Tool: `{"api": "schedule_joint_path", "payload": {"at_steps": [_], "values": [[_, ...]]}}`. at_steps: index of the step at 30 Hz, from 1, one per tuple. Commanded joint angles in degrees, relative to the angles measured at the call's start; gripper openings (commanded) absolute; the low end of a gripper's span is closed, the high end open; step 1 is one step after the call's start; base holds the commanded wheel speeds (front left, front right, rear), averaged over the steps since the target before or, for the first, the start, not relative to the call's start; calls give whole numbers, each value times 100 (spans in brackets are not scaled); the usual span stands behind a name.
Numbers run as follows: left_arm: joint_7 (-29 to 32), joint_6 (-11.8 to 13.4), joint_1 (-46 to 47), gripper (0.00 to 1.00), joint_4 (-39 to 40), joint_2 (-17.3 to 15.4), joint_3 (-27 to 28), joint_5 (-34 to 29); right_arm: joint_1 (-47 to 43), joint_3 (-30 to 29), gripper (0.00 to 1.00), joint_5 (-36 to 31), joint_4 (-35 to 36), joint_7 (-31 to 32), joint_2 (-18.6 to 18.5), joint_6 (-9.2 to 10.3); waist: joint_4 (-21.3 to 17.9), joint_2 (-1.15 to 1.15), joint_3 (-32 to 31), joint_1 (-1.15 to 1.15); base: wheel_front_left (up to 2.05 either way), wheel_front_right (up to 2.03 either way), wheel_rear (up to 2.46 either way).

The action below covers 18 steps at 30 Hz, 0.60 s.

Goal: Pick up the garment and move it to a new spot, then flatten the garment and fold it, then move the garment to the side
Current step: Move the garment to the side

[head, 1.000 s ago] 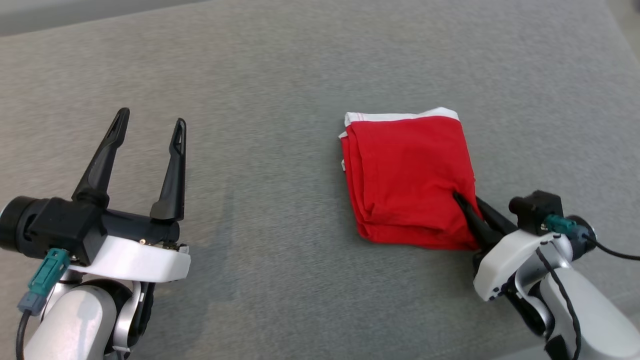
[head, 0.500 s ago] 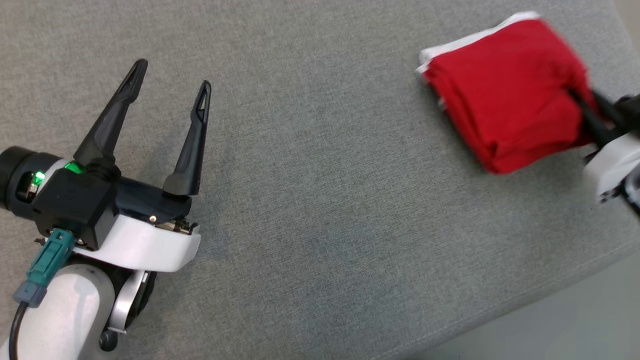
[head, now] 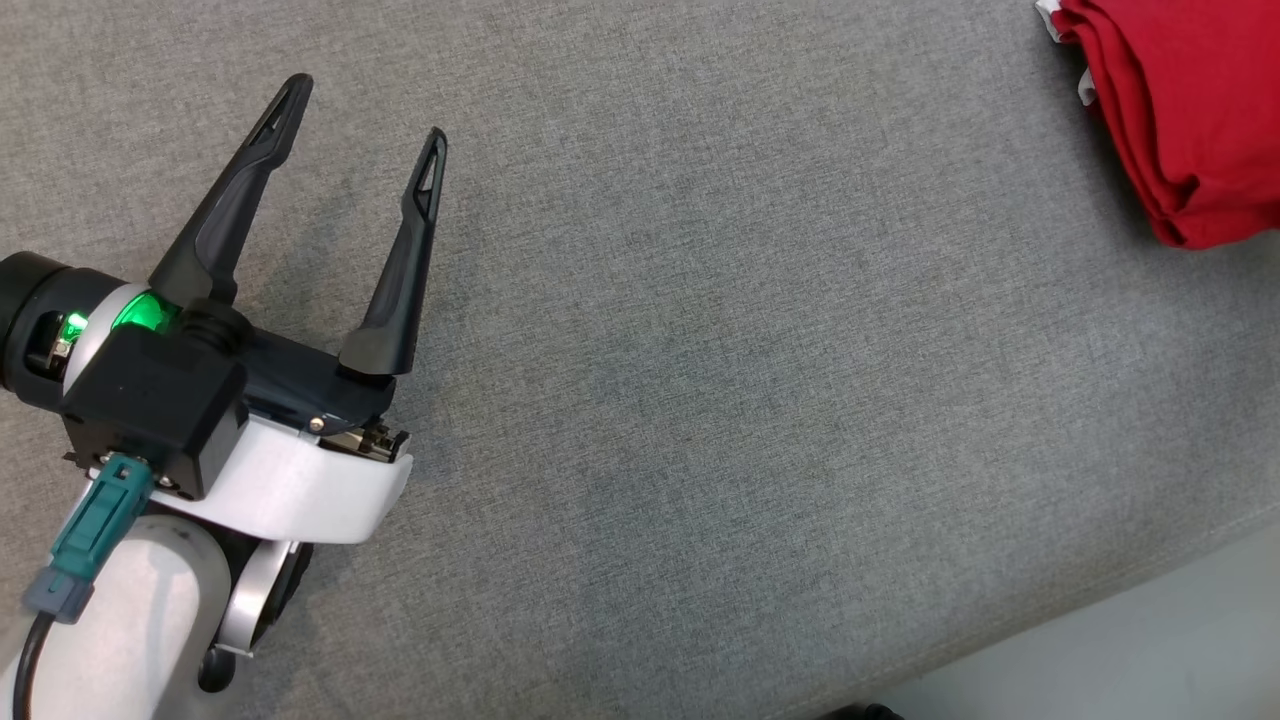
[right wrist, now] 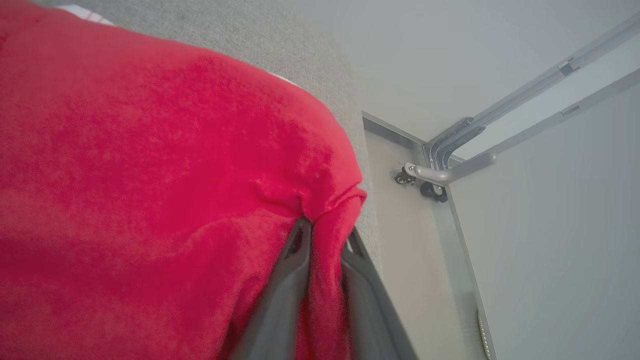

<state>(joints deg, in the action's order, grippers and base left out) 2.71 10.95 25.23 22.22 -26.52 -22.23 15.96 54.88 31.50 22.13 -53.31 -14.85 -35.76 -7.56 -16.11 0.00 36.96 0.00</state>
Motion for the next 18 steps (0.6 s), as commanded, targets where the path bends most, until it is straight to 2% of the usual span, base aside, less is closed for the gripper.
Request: {"api": "schedule_joint_path", "payload": {"at_steps": [1, 6, 9, 10, 13, 14, 18], "values": [[-1, -15, 113, 100, 8, -35, 4, -25, 98, -102, 100, 73, -119, -45, 30, 14, -4, 0, 5, 0, 0, 0, 0], [-38, 14, 129, 100, -46, -41, 53, 31, 60, -947, 100, 540, -217, -48, 287, 14, -41, 0, -23, 0, 0, 0, 0], [-81, 52, 54, 100, -139, -26, 90, 80, -158, -1566, 100, 610, 137, -49, 331, 14, -41, 0, -160, 0, 0, 0, 0], [-81, 52, 54, 100, -139, -26, 90, 80, -158, -1566, 100, 610, 137, -49, 331, 14, -41, 0, -160, 0, 0, 0, 0], [-143, 108, -49, 100, -232, 4, 148, 141, -433, -2365, 100, 487, 669, -51, 465, 12, -37, 0, -345, 0, 0, 0, 0], [-191, 175, -165, 100, -305, 35, 188, 192, -726, -2891, 100, 319, 1010, -40, 623, 11, -26, 0, -502, 0, 0, 0, 0], [-354, 296, -431, 100, -453, 130, 267, 329, -1302, -3580, 100, -8, 1776, -39, 1074, 10, 70, 0, -881, 0, 0, 0, 0]]}}
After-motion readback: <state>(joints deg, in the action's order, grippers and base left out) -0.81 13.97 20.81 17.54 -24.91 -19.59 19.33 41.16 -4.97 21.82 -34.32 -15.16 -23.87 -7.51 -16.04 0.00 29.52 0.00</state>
